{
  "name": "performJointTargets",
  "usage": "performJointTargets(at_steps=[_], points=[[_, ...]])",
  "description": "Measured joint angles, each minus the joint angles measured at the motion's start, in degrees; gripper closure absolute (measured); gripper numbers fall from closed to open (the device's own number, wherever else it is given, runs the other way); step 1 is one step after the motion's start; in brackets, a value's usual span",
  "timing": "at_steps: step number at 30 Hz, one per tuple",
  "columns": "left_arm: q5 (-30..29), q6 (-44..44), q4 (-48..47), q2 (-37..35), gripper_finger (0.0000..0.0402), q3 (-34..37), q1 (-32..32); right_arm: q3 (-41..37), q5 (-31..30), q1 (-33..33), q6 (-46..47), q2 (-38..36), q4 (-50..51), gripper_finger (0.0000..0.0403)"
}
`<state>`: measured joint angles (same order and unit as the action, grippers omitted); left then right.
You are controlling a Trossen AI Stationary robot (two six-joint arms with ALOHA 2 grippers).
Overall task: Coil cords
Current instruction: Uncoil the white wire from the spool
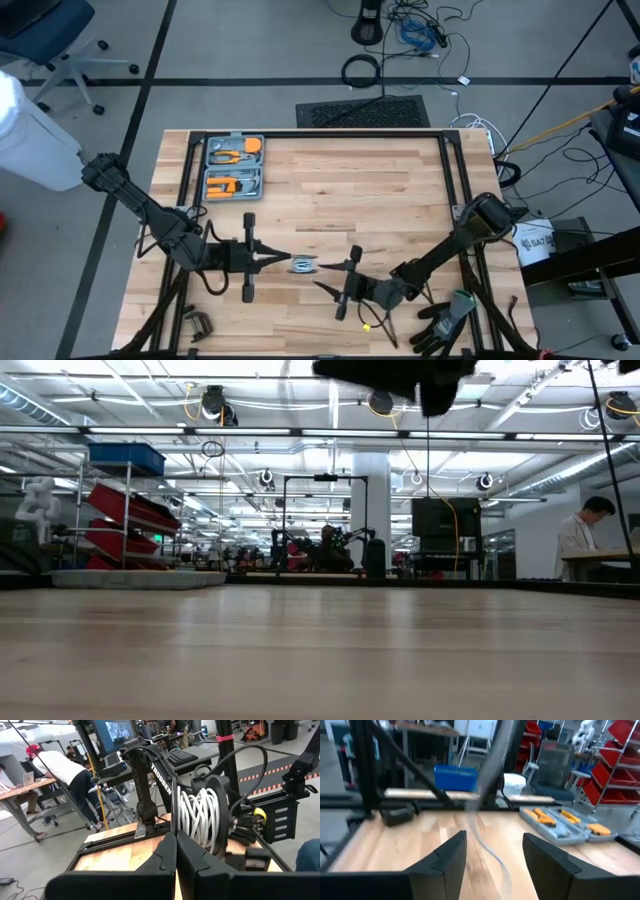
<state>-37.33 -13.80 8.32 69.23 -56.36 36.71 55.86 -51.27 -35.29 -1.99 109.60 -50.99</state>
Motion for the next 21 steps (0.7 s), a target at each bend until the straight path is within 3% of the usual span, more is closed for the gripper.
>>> performJointTargets(at_steps=[5,8,15,21], points=[[0.0,0.0,-0.3,0.0,0.0400,0.0,0.0,0.0,-6.4,-2.6,-10.8,-3.7,-5.7,0.0220],[0.1,0.0,-0.3,0.0,0.0400,0.0,0.0,0.0,-6.6,-3.1,-15.1,-6.2,-6.8,0.0220],[1.5,0.0,0.0,0.0,0.0400,0.0,0.0,0.0,0.3,-0.8,-16.8,-8.5,-6.9,0.0228],[1.7,0.0,0.0,0.0,0.0400,0.0,0.0,0.0,4.9,0.8,-14.0,-8.6,-5.7,0.0293]])
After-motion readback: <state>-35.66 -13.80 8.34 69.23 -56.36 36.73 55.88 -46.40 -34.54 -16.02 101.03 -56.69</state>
